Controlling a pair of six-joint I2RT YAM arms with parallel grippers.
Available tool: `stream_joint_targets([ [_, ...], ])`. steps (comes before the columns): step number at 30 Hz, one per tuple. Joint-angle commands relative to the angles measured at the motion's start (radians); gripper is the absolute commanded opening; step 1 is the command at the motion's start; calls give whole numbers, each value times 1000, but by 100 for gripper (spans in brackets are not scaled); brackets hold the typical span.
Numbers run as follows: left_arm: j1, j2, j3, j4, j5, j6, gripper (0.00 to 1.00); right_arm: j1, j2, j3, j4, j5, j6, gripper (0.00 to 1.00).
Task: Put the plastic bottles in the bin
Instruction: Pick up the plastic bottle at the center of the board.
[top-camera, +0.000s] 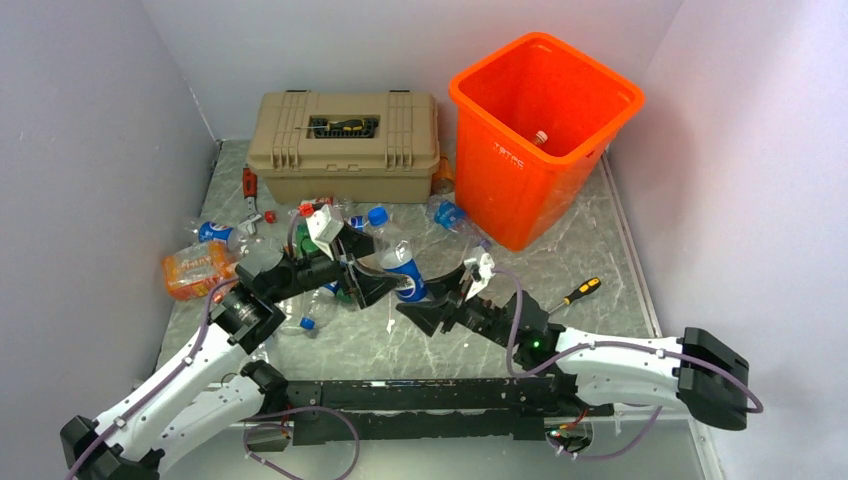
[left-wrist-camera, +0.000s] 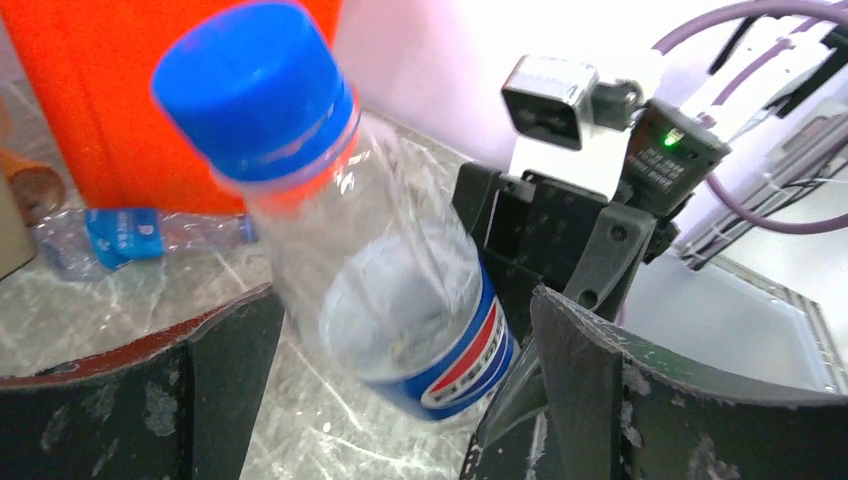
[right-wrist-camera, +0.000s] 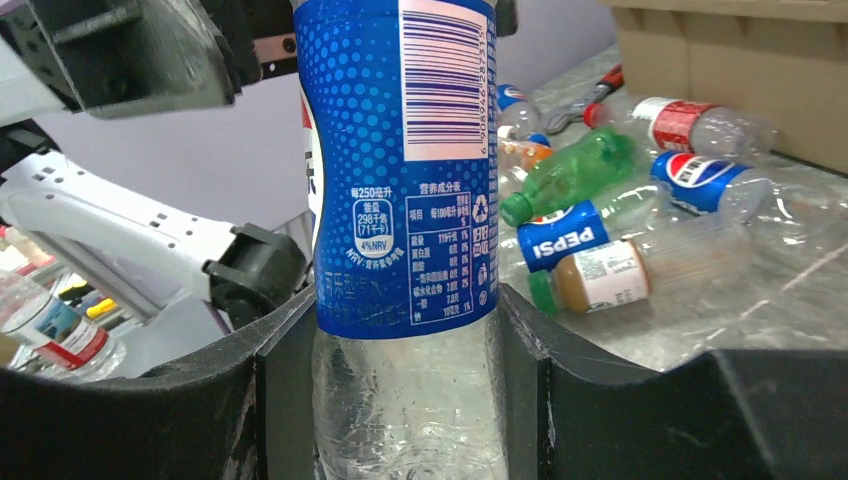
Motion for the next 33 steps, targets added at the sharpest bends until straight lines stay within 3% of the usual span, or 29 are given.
stream_joint_targets([
  [1, 22, 12, 21, 114, 153, -62, 97, 26, 47, 19, 217, -28, 4, 27],
  [9, 21, 61, 39, 132, 270, -61, 70, 35, 118, -15, 390, 40, 24, 29],
  [19, 21, 97, 38, 159, 322, -63, 55, 62, 253, 18, 514, 68, 50, 36],
  [22, 21, 98, 38, 158, 325, -64, 56, 75, 292, 30, 550, 90, 53, 38],
  [27, 22, 89, 37, 148, 319, -59, 65, 86, 330, 48, 599, 129, 48, 38],
  [33, 16, 90, 38, 159, 360, -59, 60, 91, 364, 71, 614, 136, 45, 39],
])
